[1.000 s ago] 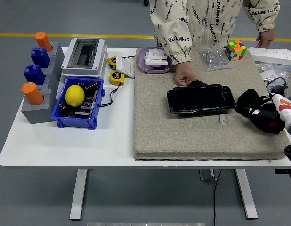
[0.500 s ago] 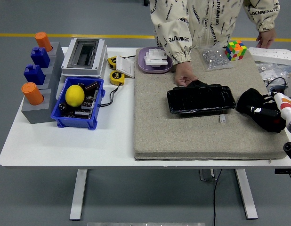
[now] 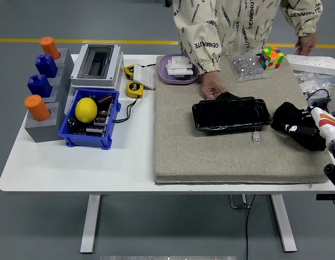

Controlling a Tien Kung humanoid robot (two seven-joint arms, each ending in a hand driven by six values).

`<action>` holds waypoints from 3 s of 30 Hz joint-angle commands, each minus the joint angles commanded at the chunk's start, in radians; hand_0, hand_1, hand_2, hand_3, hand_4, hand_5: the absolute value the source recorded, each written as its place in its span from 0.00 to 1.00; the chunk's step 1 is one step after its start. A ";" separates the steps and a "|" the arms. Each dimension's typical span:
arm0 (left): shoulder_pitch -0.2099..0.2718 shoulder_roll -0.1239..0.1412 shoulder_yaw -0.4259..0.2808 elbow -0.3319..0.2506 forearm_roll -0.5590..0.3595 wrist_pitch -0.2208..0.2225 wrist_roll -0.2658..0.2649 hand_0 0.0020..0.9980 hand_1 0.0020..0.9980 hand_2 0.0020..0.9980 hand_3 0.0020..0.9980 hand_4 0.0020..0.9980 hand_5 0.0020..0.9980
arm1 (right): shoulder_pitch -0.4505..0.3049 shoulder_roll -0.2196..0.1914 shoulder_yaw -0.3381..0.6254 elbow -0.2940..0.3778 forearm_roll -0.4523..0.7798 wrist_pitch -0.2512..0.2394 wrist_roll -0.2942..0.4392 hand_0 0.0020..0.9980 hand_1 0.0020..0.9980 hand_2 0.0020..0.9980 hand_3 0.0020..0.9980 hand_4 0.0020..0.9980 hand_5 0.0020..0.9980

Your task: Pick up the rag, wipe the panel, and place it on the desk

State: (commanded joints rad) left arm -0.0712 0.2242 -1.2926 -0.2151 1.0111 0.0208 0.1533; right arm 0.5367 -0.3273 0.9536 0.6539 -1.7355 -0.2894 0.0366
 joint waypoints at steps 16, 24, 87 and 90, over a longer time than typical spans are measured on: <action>-0.003 -0.004 -0.005 -0.001 0.002 0.000 0.000 0.60 0.64 0.64 0.56 0.63 0.45 | 0.003 -0.005 -0.002 -0.013 -0.004 -0.065 0.024 0.58 0.59 0.65 0.60 1.00 0.54; -0.004 -0.004 -0.008 -0.002 0.003 0.000 0.000 0.61 0.64 0.64 0.56 0.63 0.45 | -0.004 -0.002 -0.001 -0.024 -0.008 -0.061 0.018 0.56 0.58 0.64 0.61 1.00 0.51; -0.002 -0.004 0.008 -0.003 -0.005 -0.001 0.001 0.61 0.64 0.64 0.56 0.63 0.45 | 0.010 0.053 0.006 -0.099 -0.032 -0.144 0.018 0.27 0.39 0.45 0.46 1.00 0.23; -0.003 -0.004 0.007 -0.004 -0.004 -0.001 0.000 0.61 0.64 0.64 0.56 0.63 0.45 | 0.012 0.051 0.008 -0.099 -0.042 -0.148 0.015 0.25 0.32 0.39 0.40 0.99 0.11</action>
State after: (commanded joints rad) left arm -0.0747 0.2202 -1.2858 -0.2187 1.0069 0.0199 0.1536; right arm 0.5484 -0.2762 0.9614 0.5550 -1.7775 -0.4376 0.0514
